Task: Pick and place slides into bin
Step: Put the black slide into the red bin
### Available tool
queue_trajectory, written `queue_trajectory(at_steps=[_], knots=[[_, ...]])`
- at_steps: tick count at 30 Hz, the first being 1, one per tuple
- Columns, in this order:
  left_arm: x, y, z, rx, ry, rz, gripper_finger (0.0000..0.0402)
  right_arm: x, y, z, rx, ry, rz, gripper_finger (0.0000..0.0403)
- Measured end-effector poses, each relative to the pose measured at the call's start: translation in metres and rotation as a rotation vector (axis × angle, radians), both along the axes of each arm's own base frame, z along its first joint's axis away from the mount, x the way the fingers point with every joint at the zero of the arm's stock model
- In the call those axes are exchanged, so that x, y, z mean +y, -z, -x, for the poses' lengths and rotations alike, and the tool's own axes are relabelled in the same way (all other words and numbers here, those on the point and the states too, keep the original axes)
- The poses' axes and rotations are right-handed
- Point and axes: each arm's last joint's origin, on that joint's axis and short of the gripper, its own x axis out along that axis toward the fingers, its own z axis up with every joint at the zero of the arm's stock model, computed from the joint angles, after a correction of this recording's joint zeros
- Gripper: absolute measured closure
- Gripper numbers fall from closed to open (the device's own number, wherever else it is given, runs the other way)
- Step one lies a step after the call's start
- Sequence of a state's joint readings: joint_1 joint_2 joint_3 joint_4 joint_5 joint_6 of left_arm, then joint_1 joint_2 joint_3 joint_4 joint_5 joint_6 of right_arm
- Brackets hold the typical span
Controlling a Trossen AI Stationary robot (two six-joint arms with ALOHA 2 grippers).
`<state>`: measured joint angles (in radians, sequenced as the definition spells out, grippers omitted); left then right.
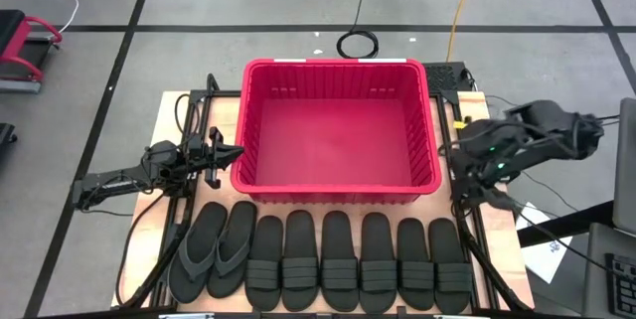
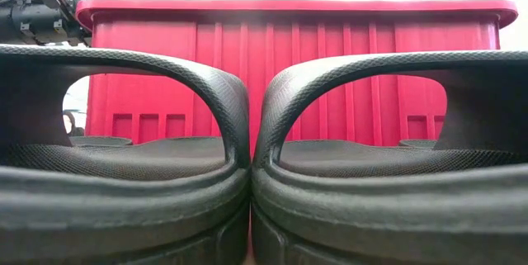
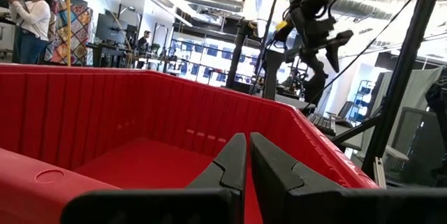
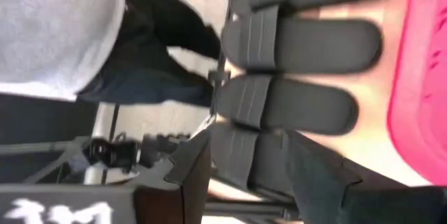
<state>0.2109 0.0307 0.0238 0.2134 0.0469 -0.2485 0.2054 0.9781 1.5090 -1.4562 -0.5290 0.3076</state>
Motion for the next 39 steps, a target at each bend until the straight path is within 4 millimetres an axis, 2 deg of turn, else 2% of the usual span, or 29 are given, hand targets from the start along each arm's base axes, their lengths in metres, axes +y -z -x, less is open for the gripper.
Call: queue_trajectory(at_steps=[6, 12, 18, 26, 32, 39], knots=[[0.000, 0.000, 0.000, 0.002, -0.003, -0.010, 0.0378, 0.008, 0.031, -0.008, 0.117, -0.088, 0.001, 0.0217], [0.000, 0.000, 0.000, 0.004, -0.005, -0.009, 0.0378, 0.018, 0.076, -0.009, 0.233, -0.173, -0.075, 0.0199], [0.000, 0.000, 0.000, 0.004, -0.005, -0.009, 0.0378, 0.030, 0.119, -0.019, 0.230, -0.174, -0.176, 0.0191], [0.000, 0.000, 0.000, 0.009, -0.011, -0.031, 0.0378, 0.045, 0.178, -0.018, 0.328, -0.165, -0.287, 0.0190], [0.000, 0.001, 0.000, 0.017, -0.018, -0.066, 0.0378, 0.065, 0.204, -0.017, 0.310, -0.173, -0.389, 0.0190], [0.000, 0.001, 0.000, 0.024, -0.022, -0.077, 0.0378, 0.068, 0.238, -0.005, 0.390, -0.030, -0.311, 0.0190]])
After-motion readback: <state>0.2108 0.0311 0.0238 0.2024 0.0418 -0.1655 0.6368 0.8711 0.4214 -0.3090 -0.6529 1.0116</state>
